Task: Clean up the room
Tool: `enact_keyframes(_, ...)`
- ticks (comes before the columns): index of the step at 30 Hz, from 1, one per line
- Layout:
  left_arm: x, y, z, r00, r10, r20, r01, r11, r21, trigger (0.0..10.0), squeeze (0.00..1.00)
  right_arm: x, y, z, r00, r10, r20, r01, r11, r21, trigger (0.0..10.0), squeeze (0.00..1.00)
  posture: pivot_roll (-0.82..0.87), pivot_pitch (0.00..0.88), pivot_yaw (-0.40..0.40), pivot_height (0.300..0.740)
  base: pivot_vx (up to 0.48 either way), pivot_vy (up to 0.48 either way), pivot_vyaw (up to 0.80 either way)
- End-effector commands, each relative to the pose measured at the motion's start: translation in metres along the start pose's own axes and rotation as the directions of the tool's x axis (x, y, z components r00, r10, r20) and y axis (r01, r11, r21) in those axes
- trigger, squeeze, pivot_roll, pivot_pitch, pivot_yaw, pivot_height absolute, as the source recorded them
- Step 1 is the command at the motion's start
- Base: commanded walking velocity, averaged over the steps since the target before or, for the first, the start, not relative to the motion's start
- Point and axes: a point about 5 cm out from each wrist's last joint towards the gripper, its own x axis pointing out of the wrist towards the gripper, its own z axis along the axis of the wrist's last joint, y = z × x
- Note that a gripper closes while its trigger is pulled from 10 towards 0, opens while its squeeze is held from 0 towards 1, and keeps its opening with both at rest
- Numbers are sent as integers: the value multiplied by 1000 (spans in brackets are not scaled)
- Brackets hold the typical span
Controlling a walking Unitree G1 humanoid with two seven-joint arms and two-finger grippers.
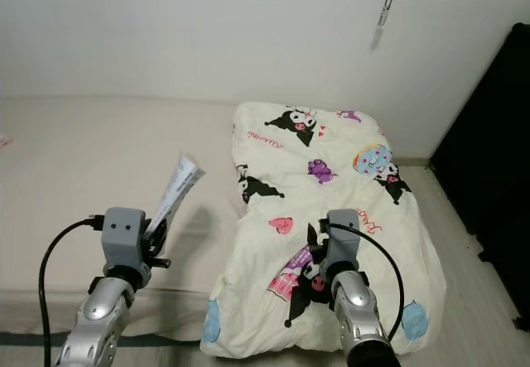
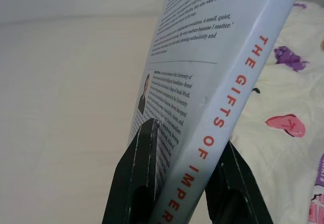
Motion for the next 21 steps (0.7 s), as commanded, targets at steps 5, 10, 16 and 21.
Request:
enact_keyframes(5, -2, 5, 3, 1000, 12, 29, -12, 1000, -3, 10000, 0, -2, 6, -5, 1000, 18, -10, -18, 1000, 7, 10000, 0, 38, 85, -66, 740, 0, 406, 0)
enact_keyframes(10, 0, 5, 5, 999, 10, 36, -10, 1000, -3, 10000, 0, -2, 7, -6, 1000, 19, -9, -19, 1000, 11, 10000, 0, 37, 84, -62, 740, 0, 408, 0)
enact_keyframes(16, 0, 5, 6, 999, 7, 40, -7, 1000, -2, 10000, 0, -2, 7, -6, 1000, 16, -8, -16, 1000, 13, 10000, 0, 38, 84, -61, 740, 0, 404, 0)
enact_keyframes(21, 1, 6, 6, 999, 7, 42, -7, 1000, -1, 10000, 0, -2, 7, -7, 1000, 14, -7, -14, 1000, 15, 10000, 0, 38, 87, -58, 740, 0, 395, 0)
